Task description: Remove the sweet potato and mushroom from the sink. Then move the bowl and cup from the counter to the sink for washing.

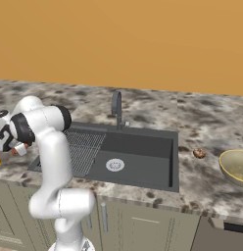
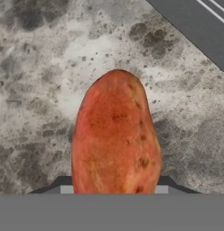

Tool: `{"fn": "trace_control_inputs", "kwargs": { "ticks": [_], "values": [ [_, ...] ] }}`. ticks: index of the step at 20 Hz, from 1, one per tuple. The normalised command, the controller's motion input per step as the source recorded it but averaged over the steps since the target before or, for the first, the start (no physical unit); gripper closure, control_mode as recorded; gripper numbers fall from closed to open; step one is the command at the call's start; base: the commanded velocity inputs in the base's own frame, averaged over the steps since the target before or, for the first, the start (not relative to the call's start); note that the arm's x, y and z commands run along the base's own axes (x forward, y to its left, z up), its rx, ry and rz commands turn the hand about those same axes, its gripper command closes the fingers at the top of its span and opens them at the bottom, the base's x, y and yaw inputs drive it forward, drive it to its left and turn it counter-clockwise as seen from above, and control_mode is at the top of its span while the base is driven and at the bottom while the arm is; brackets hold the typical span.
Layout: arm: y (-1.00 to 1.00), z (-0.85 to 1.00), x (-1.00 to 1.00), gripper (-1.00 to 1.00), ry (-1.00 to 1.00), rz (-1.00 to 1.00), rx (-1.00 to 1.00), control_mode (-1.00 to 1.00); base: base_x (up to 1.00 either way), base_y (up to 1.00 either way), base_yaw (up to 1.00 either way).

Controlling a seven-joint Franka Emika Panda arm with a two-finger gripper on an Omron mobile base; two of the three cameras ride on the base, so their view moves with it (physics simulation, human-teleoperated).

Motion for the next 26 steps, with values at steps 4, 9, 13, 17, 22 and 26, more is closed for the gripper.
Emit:
{"fn": "trace_control_inputs", "kwargs": {
  "ticks": [4,9,13,17,22,26],
  "values": [
    [0.02,-0.18,0.14,1.0,0.0,-0.12,0.0,-1.0,0.0,0.0,0.0],
    [0.02,-0.15,0.16,1.0,0.0,-0.12,0.0,-1.0,0.0,0.0,0.0],
    [0.03,-0.18,0.13,1.0,0.0,-0.11,0.01,-1.0,0.0,0.0,0.0],
    [0.0,-0.21,0.07,-1.0,0.0,-0.11,0.0,-1.0,0.0,0.0,0.0],
    [0.0,-0.19,0.03,-1.0,0.02,-0.11,0.0,-1.0,0.0,0.0,0.0],
    [0.0,0.04,0.0,-1.0,0.0,-0.02,0.05,-1.0,0.0,0.0,0.0]
  ]
}}
